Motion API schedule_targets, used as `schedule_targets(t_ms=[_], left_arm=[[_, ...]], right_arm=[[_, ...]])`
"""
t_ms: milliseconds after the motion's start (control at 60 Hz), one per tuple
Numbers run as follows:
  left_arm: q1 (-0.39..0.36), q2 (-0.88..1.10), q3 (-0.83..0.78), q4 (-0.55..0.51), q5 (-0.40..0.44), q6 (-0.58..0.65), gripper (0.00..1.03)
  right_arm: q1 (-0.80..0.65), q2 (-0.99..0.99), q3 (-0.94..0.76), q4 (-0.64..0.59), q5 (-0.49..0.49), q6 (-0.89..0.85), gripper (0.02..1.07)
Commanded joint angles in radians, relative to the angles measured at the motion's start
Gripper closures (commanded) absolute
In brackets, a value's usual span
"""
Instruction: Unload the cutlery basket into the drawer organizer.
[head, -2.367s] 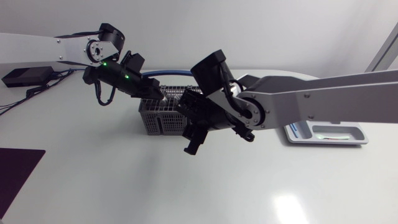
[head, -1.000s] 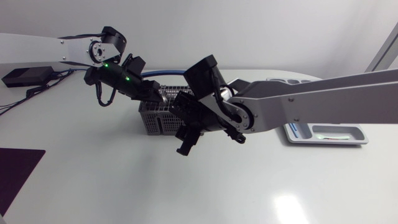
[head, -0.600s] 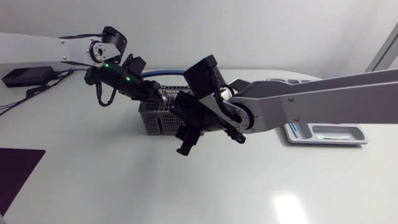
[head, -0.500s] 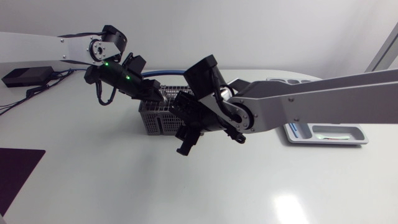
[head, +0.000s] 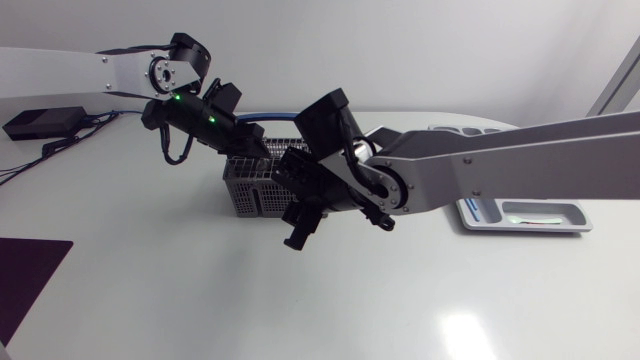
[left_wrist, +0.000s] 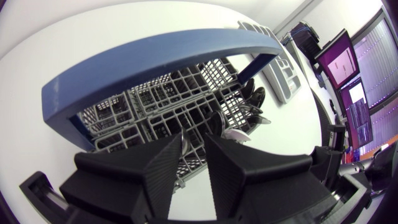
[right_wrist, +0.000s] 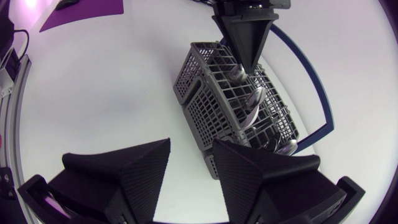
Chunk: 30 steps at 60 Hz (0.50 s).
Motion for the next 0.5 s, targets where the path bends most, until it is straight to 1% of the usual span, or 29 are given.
schedule_targets(t_ms=[0,100,217,483], left_arm=[[0.0,0.026,0.025,-0.014,0.014,0.017,0.73],[0.003,0.029,0.02,-0.017,0.01,0.019,0.73],[0.006,0.029,0.015,-0.017,0.004,0.025,0.77],[0.006,0.028,0.014,-0.027,-0.016,0.034,0.77]], right_arm=[[0.011,0.024,-0.009,0.01,0.008,0.019,0.52],[0.011,0.024,-0.009,0.01,0.008,0.019,0.52],[0.011,0.024,-0.01,0.01,0.008,0.019,0.52],[0.013,0.024,-0.015,0.013,0.008,0.019,0.52]])
